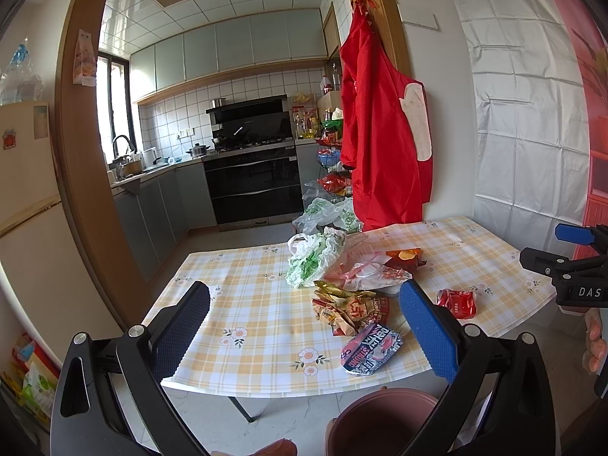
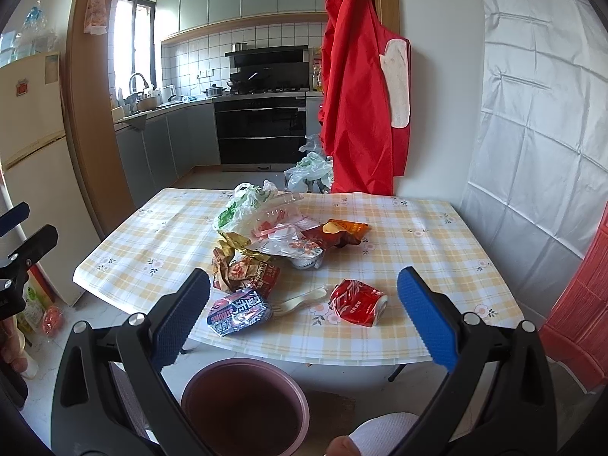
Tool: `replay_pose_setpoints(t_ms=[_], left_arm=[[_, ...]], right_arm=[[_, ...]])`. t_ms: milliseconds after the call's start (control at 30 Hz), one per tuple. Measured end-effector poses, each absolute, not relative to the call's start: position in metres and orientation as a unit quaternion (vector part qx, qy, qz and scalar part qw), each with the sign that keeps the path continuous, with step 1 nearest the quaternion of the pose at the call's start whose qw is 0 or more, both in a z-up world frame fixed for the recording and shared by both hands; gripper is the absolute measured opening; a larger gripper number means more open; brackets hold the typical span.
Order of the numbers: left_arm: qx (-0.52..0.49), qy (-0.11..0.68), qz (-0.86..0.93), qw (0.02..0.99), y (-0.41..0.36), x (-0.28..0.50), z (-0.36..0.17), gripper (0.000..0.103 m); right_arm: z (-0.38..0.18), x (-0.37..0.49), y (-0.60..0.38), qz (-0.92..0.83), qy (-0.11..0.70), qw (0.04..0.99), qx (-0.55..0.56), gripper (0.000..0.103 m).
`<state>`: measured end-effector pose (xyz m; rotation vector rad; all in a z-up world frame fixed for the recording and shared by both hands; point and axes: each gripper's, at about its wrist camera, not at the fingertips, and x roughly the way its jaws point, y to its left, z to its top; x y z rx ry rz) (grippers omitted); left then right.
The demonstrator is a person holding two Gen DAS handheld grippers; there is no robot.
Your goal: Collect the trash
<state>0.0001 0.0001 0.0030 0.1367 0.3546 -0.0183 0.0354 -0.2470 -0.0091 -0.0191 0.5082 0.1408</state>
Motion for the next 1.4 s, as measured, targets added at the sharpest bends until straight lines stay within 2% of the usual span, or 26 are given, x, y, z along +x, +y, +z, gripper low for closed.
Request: replay_pose_setpoints(t_ms=[1400], left_arm=[[0.069, 0.176, -0.009, 0.982, -0.0005, 0.0003, 0.0031, 0.098]], right_arm=[[-0.0098, 0.0348, -0.2479, 0.072, 0.257, 0.964, -0.010, 0.097]])
